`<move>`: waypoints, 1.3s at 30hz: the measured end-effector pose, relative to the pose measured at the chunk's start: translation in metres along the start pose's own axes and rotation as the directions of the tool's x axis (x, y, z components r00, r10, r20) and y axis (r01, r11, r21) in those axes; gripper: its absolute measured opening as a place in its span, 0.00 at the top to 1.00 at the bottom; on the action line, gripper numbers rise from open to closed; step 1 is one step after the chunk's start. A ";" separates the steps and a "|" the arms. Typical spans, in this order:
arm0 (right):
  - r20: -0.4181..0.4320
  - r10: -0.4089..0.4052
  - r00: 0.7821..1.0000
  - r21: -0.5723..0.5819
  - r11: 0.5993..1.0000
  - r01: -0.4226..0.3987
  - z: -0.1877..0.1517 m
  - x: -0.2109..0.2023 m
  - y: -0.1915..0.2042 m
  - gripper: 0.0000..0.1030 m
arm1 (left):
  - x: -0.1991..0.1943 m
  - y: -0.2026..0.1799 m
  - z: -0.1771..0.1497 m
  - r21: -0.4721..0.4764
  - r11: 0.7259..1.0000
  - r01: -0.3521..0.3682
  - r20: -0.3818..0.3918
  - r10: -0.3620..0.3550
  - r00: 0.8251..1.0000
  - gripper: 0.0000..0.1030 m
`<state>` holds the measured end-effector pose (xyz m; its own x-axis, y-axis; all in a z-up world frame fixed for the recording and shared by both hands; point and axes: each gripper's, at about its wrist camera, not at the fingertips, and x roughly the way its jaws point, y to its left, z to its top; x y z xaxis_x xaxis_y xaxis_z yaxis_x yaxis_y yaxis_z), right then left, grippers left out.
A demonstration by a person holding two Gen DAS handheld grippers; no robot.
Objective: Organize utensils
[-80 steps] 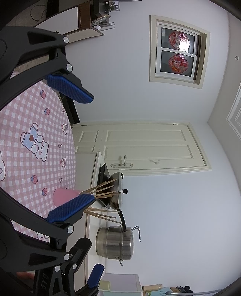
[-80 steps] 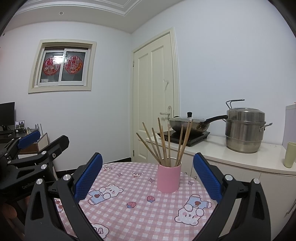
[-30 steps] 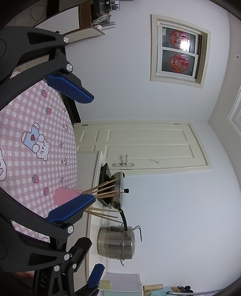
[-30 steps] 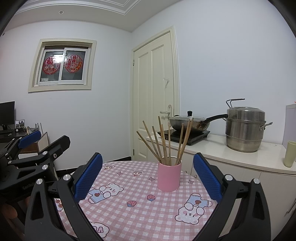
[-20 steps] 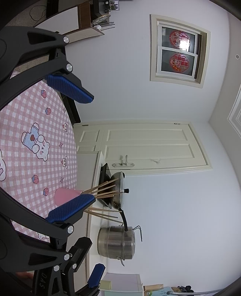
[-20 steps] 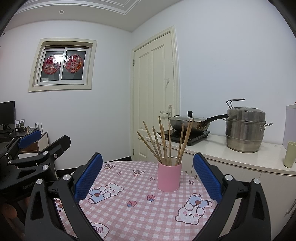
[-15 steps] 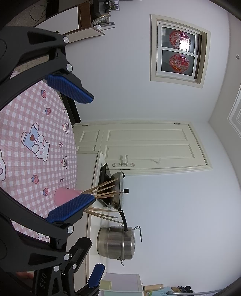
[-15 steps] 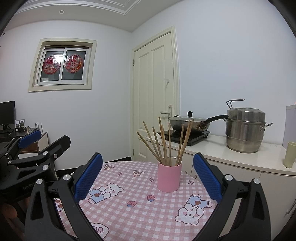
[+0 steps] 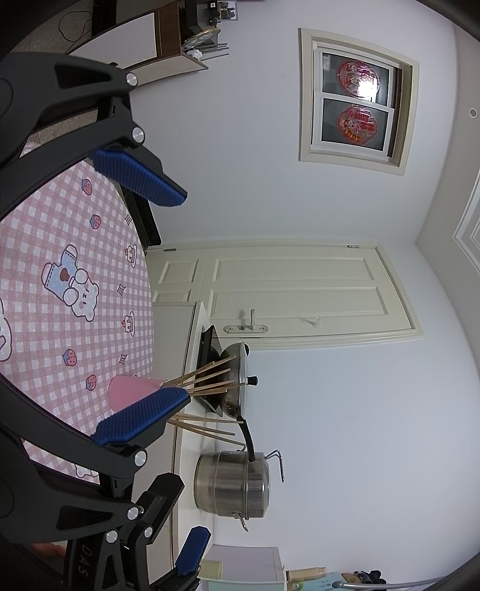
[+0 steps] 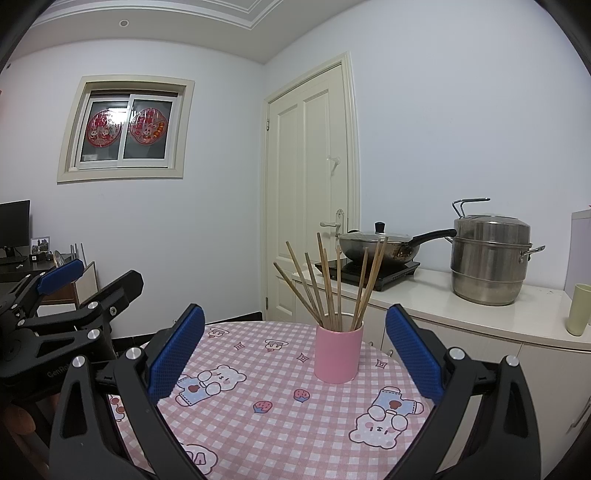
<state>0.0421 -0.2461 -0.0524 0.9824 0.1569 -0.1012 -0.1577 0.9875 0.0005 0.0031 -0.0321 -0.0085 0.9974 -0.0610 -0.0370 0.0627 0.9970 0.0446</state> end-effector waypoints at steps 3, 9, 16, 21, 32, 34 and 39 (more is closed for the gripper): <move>-0.003 0.000 1.000 0.000 1.000 0.000 0.001 0.000 0.000 0.08 | 0.000 0.000 0.000 -0.001 1.000 0.000 -0.001 0.000 1.000 0.06; -0.003 0.000 1.000 -0.001 1.000 0.000 0.000 0.000 -0.001 0.08 | 0.001 0.000 0.000 -0.002 1.000 0.001 -0.003 -0.001 1.000 0.06; -0.006 0.000 1.000 -0.001 1.000 0.000 0.000 0.000 0.000 0.08 | 0.002 0.001 -0.002 0.000 1.000 0.002 -0.008 -0.002 1.000 0.06; -0.009 -0.001 1.000 0.000 1.000 0.001 0.000 0.001 -0.001 0.08 | 0.002 0.001 -0.002 -0.001 1.000 0.002 -0.008 -0.002 1.000 0.06; -0.016 -0.001 1.000 0.004 1.000 0.002 -0.002 0.004 -0.004 0.08 | 0.005 -0.001 -0.006 0.005 1.000 0.003 -0.020 -0.003 1.000 0.06; -0.022 -0.004 1.000 0.008 1.000 0.004 -0.004 0.007 -0.006 0.08 | 0.006 -0.001 -0.007 0.005 1.000 0.003 -0.024 -0.003 1.000 0.06; -0.035 -0.005 0.999 0.016 1.000 0.005 -0.009 0.012 -0.009 0.08 | 0.012 -0.003 -0.009 0.016 1.000 -0.007 -0.042 0.008 0.999 0.06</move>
<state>0.0547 -0.2531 -0.0623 0.9790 0.1515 -0.1365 -0.1507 0.9885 0.0161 0.0150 -0.0349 -0.0185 0.9956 -0.0509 -0.0787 0.0557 0.9966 0.0607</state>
